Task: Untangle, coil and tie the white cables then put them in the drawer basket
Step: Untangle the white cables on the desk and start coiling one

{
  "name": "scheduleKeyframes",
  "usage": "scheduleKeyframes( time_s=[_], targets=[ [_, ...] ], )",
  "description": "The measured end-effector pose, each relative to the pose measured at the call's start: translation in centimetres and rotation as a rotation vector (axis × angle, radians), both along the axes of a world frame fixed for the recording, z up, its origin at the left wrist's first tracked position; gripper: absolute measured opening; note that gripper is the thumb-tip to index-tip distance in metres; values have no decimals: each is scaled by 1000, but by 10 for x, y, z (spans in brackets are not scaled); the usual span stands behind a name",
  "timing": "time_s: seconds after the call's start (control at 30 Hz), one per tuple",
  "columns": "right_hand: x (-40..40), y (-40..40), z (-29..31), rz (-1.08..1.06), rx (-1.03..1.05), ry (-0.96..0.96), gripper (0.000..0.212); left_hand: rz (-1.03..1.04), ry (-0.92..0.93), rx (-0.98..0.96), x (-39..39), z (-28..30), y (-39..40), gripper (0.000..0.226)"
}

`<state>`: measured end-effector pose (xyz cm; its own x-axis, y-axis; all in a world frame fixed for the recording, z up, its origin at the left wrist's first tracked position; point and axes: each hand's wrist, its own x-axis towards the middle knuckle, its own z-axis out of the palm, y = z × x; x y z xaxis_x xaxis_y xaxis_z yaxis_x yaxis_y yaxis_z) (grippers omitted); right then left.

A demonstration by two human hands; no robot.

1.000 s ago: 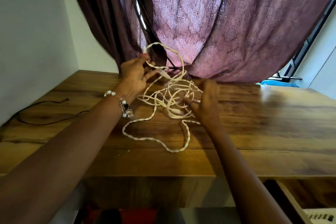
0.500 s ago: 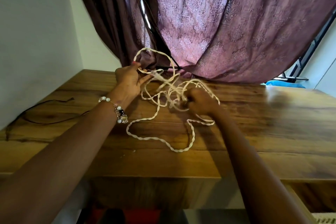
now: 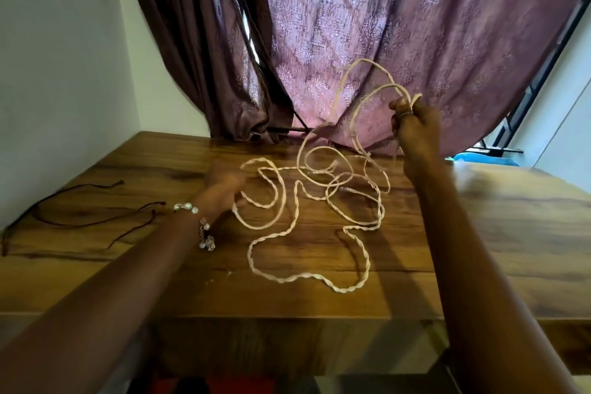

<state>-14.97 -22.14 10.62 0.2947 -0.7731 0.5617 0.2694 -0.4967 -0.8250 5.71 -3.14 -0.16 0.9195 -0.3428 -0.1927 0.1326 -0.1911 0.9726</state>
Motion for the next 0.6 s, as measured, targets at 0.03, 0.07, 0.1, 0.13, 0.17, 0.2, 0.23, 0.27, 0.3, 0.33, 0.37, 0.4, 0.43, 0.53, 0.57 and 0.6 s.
scheduleKeyframes(
  time_s=[0.03, 0.07, 0.1, 0.13, 0.17, 0.2, 0.23, 0.27, 0.3, 0.33, 0.37, 0.4, 0.43, 0.53, 0.57, 0.6],
  targets=[
    [1, 1, 1, -3, -11, -8, 27, -86, -59, 65, -8, 0, 1, 1],
    [2, 2, 3, 4, -12, -22, 26, -180, -151, 141, -16, 0, 2, 3],
    [2, 5, 5, 21, -1, -39, 26, -273, -252, 221, -26, 4, 6, 6],
    [3, 7, 7, 51, 25, -63, 25, -368, -352, 307, -37, 10, 10, 9],
    [5, 8, 9, 89, 64, -90, 25, -449, -432, 375, -50, 17, 15, 7],
    [6, 10, 10, 130, 112, -122, 25, -525, -476, 415, -62, 26, 22, 4],
    [8, 10, 12, 175, 165, -159, 25, -615, -444, 440, -73, 34, 25, 6],
    [9, 11, 14, 228, 216, -201, 25, -708, -345, 456, -81, 40, 29, 11],
    [10, 12, 17, 290, 263, -246, 24, -794, -216, 464, -87, 42, 31, 23],
    [12, 14, 20, 360, 306, -292, 22, -835, -125, 456, -92, 40, 30, 34],
    [14, 18, 24, 428, 345, -329, 20, -856, -103, 436, -93, 32, 25, 40],
    [16, 21, 26, 488, 381, -356, 20, -843, -149, 384, -97, 23, 20, 46],
    [18, 23, 28, 535, 413, -367, 21, -782, -210, 314, -101, 10, 12, 53],
    [24, 26, 28, 673, 448, -351, 26, -493, -278, 175, -117, -13, -15, 53],
    [25, 27, 27, 721, 443, -336, 25, -406, -293, 159, -122, -16, -24, 43],
    [27, 28, 25, 742, 433, -303, 24, -377, -269, 126, -124, -19, -34, 32]
  ],
)
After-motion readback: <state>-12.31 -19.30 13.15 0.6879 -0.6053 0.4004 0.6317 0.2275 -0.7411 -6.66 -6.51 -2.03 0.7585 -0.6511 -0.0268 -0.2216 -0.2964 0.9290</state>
